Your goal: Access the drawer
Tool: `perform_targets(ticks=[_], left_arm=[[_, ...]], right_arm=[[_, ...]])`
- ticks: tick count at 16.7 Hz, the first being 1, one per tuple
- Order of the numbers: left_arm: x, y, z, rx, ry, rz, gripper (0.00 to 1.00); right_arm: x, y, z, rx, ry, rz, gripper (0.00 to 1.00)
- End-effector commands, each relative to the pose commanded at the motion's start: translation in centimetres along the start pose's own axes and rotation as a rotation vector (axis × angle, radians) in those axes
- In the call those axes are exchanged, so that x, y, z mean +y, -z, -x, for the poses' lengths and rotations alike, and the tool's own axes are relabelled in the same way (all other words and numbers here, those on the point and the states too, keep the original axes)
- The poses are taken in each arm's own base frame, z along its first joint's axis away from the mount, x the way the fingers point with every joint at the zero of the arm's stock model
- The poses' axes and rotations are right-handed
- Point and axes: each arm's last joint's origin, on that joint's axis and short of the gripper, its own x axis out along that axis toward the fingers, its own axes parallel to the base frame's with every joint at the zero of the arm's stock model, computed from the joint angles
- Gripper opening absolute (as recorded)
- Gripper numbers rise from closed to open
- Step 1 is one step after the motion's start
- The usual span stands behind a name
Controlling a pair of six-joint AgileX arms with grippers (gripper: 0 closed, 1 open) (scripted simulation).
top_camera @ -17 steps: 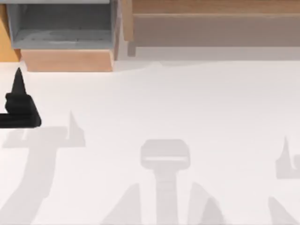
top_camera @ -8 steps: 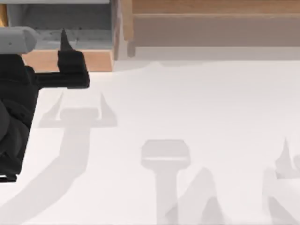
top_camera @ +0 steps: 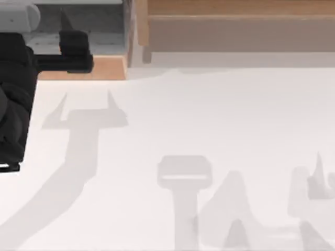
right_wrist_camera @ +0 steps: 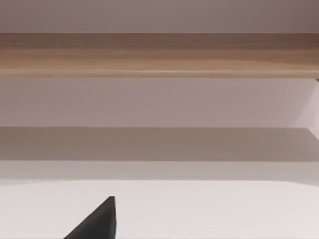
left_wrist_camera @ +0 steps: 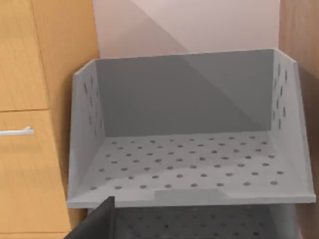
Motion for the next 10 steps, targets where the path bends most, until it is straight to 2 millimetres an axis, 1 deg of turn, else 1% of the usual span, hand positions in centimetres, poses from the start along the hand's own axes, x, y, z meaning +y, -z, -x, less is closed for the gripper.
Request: perform_targets(ticks=[1, 3, 5, 7, 8, 10], left_arm=[[0.4, -0.2, -1.4, -0.019, -0.020, -0.041, 1.00], [1.6, -0.4, -4.8, -0.058, -0.065, -0.158, 1.00], [3.6, 0.1, -8.8, -0.090, -0.111, -0.322, 1.00], [6.6, 1.6, -12.8, -0.107, -0.150, -0.525, 1.00], [8.3, 2.6, -14.6, -0.109, -0.163, -0.636, 1.00], [12.2, 5.5, -17.7, -0.099, -0.172, -0.865, 1.00]], right_arm=[[0.0, 0.0, 0.0, 0.000, 0.000, 0.000, 1.00], [0.0, 0.0, 0.0, 0.000, 0.000, 0.000, 1.00], [0.0, 0.0, 0.0, 0.000, 0.000, 0.000, 1.00], [0.0, 0.0, 0.0, 0.000, 0.000, 0.000, 1.00], [0.0, 0.0, 0.0, 0.000, 0.000, 0.000, 1.00], [0.0, 0.0, 0.0, 0.000, 0.000, 0.000, 1.00]])
